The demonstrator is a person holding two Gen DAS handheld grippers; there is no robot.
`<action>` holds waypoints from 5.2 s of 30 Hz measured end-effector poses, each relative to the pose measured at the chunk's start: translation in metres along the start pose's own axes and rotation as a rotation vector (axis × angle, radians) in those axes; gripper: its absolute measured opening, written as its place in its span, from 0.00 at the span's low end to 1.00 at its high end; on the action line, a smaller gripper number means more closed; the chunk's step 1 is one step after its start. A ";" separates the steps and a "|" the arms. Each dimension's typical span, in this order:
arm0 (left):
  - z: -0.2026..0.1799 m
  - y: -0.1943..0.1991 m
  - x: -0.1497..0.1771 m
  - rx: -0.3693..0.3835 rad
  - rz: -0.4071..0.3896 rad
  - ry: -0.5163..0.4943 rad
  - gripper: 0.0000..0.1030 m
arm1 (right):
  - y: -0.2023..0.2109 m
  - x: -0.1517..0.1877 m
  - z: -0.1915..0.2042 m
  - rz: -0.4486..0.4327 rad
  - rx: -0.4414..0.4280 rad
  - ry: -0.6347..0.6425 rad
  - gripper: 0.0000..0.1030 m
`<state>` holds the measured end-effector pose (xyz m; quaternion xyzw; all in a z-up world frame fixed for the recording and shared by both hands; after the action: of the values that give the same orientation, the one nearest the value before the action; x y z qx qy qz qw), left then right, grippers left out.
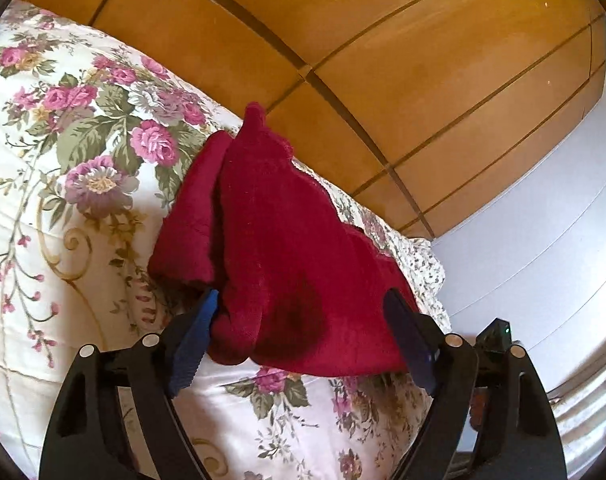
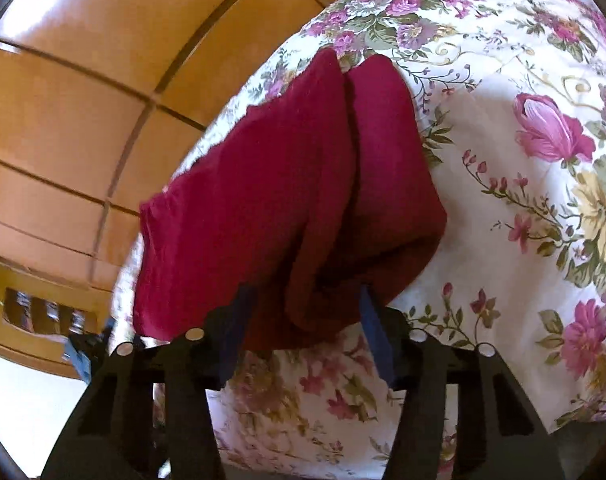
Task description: Fold small clothes
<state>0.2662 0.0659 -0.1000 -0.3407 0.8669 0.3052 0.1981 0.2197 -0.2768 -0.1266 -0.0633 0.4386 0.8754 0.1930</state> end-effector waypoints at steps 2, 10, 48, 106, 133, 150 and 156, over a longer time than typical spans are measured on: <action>0.002 -0.007 0.001 -0.020 0.008 -0.013 0.71 | -0.003 0.000 0.001 -0.003 0.010 0.026 0.37; 0.016 -0.007 -0.001 -0.105 0.035 -0.068 0.16 | 0.020 0.001 0.013 -0.035 0.010 0.126 0.04; 0.028 0.010 0.040 -0.121 0.090 -0.122 0.26 | 0.065 -0.008 -0.019 -0.119 0.068 0.092 0.66; -0.004 -0.027 -0.042 -0.428 -0.007 -0.241 0.87 | -0.014 -0.057 0.034 -0.245 0.488 0.471 0.98; 0.030 -0.166 -0.064 -0.615 0.162 -0.494 0.97 | -0.097 -0.133 -0.022 -0.221 0.484 0.249 0.98; -0.008 -0.099 -0.039 -0.656 -0.035 -0.573 0.97 | -0.076 -0.122 0.003 -0.256 0.455 0.320 0.98; 0.012 -0.104 -0.027 -0.661 0.057 -0.507 0.97 | -0.062 -0.116 -0.014 -0.264 0.716 0.425 0.98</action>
<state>0.3608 0.0265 -0.1351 -0.2759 0.6550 0.6468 0.2767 0.3494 -0.2872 -0.1491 -0.2269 0.7326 0.6033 0.2186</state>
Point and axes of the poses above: each gripper's, at about its wrist camera, not at the fingertips, and y roughly against the way its jaws point, z to its left, x to its underside, the point moved 10 cm from there along -y, roughly the way its jaws point, and after that the axes turned 1 degree about -z, right-handed, at the moved point
